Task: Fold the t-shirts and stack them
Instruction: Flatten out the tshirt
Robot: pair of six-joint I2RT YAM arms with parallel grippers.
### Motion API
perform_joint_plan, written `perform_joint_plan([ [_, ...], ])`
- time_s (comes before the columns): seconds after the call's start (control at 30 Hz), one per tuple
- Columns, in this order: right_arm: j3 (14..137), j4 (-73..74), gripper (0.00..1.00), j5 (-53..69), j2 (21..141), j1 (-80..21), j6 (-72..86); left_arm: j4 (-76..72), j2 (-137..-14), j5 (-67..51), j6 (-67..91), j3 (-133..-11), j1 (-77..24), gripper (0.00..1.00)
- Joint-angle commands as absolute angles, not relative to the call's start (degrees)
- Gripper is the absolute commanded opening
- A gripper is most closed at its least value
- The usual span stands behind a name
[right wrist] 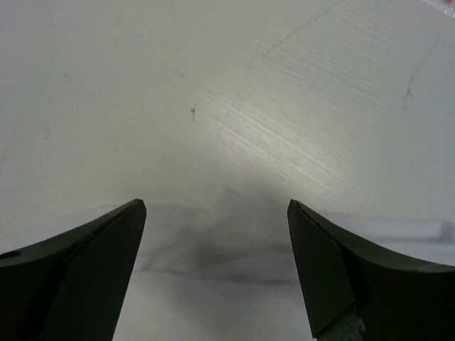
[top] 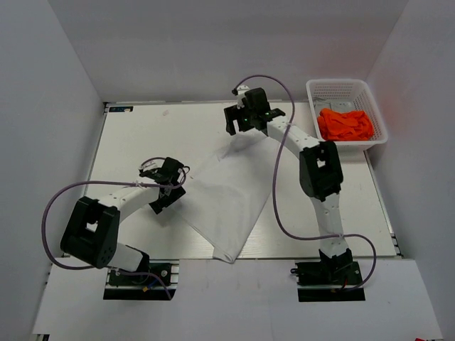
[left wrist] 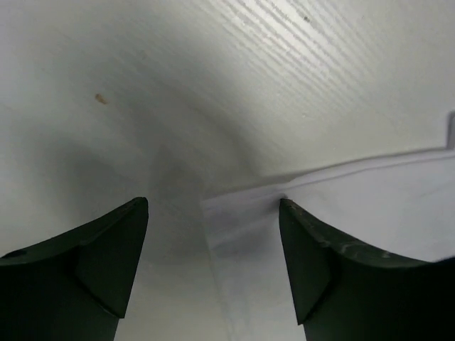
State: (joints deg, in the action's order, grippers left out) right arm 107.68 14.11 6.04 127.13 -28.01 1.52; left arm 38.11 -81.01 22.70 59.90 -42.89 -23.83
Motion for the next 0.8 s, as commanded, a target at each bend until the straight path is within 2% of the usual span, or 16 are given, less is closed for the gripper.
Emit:
perform_joint_plan([
  [0.0, 119.6, 21.3, 0.84, 4.1, 134.7, -28.2, -2.5, 30.7, -83.1, 18.5, 58.6, -41.7, -22.3, 0.79],
  [0.07, 122.3, 23.4, 0.79, 2.5, 137.4, -28.3, -3.2, 27.5, -85.8, 14.3, 55.9, -41.7, -22.3, 0.69],
  [0.1, 122.1, 22.9, 0.77, 1.9, 137.5, -28.6, -3.3, 27.5, -86.9, 12.8, 54.8, -41.7, -22.3, 0.59],
  [0.27, 116.2, 19.1, 0.7, 1.2, 137.0, -28.7, -3.3, 28.0, -92.6, 9.6, 53.5, -41.7, -22.9, 0.37],
  [0.33, 117.0, 18.5, 0.58, 1.4, 138.7, -28.7, -2.8, 28.0, -94.4, 9.6, 53.5, -41.7, -22.9, 0.18],
  [0.37, 117.3, 18.0, 0.39, 1.7, 139.1, -28.7, -2.6, 28.0, -94.4, 9.6, 53.5, -42.2, -22.3, 0.08],
  [0.4, 118.2, 17.6, 0.29, 1.2, 139.8, -28.7, -2.2, 28.0, -95.1, 10.9, 53.5, -43.0, -22.3, 0.0],
  [0.43, 118.2, 17.1, 0.05, 1.0, 140.2, -28.8, -1.8, 28.7, -95.1, 11.7, 53.5, -43.5, -22.3, 0.0],
  [0.47, 118.3, 16.4, 0.0, 0.5, 140.2, -28.8, -1.3, 28.7, -95.1, 12.7, 53.5, -44.7, -22.3, 0.0],
  [0.57, 115.9, 13.0, 0.0, -2.5, 137.6, -28.5, 1.8, 31.2, -92.2, 19.6, 53.5, -48.6, -22.8, 0.0],
  [0.67, 108.4, 7.2, 0.0, -5.2, 130.1, -28.2, 4.9, 32.8, -85.7, 26.6, 51.5, -54.0, -23.6, 0.0],
  [0.77, 97.6, -1.1, 0.0, -8.5, 115.5, -28.4, 6.1, 30.4, -79.2, 29.9, 48.2, -56.1, -23.6, 0.0],
])
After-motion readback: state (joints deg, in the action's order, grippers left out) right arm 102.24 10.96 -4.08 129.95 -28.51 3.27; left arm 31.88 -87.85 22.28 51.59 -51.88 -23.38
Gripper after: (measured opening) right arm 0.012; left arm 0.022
